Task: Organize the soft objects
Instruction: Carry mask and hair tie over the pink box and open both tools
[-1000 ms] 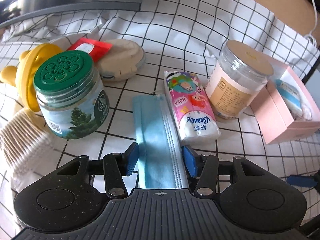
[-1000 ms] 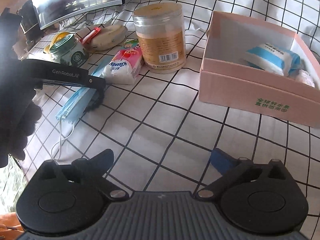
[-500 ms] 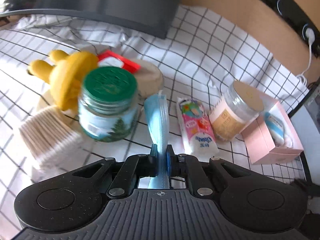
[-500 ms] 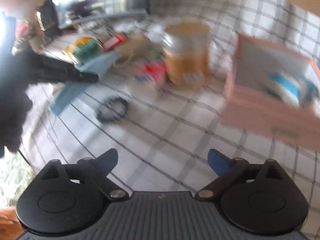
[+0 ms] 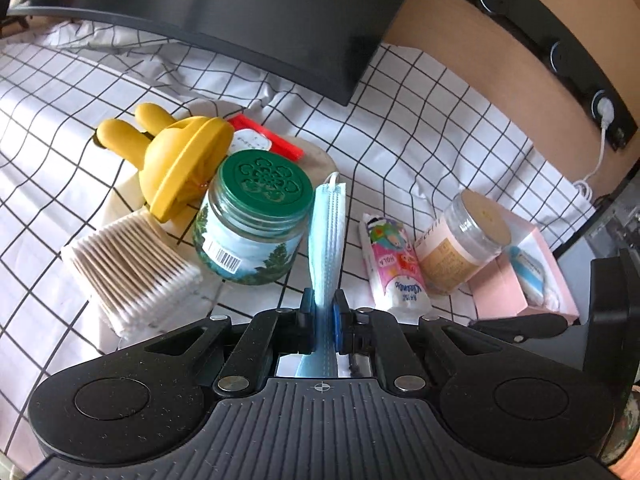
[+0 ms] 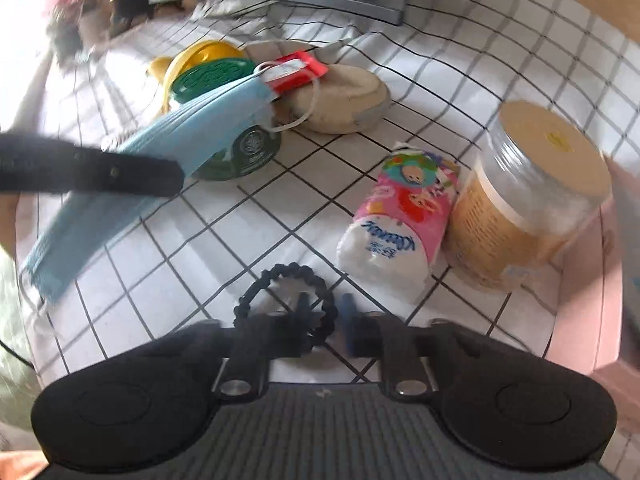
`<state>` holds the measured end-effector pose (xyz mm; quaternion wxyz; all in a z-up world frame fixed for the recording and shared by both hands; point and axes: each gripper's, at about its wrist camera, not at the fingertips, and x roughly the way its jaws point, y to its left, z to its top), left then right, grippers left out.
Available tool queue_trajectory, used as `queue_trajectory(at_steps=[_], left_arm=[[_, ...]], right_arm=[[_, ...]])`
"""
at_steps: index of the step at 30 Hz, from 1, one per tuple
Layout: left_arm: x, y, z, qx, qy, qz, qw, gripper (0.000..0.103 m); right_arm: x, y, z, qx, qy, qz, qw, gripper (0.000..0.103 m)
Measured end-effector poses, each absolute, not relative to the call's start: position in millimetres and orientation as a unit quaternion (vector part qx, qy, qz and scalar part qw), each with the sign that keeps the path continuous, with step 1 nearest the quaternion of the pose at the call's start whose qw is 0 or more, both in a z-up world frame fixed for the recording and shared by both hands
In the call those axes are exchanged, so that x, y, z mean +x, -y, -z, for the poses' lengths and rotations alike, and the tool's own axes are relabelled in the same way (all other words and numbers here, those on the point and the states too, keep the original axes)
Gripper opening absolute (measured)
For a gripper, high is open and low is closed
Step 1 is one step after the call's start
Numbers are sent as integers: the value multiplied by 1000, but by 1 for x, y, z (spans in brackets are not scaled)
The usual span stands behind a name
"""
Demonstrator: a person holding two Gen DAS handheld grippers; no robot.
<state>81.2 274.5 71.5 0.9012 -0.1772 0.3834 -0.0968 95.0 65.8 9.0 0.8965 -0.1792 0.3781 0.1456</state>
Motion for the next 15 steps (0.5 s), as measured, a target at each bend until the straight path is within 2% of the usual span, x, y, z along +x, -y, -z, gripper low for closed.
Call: queue_trajectory(at_steps=[6, 15], left_arm=[[83, -277, -89, -189, -363, 104, 907, 10], [115, -258, -163, -159, -296, 122, 934, 10]], right_arm=[[82, -74, -47, -170, -352, -169, 905, 7], [55, -38, -171, -164, -207, -147, 953, 7]])
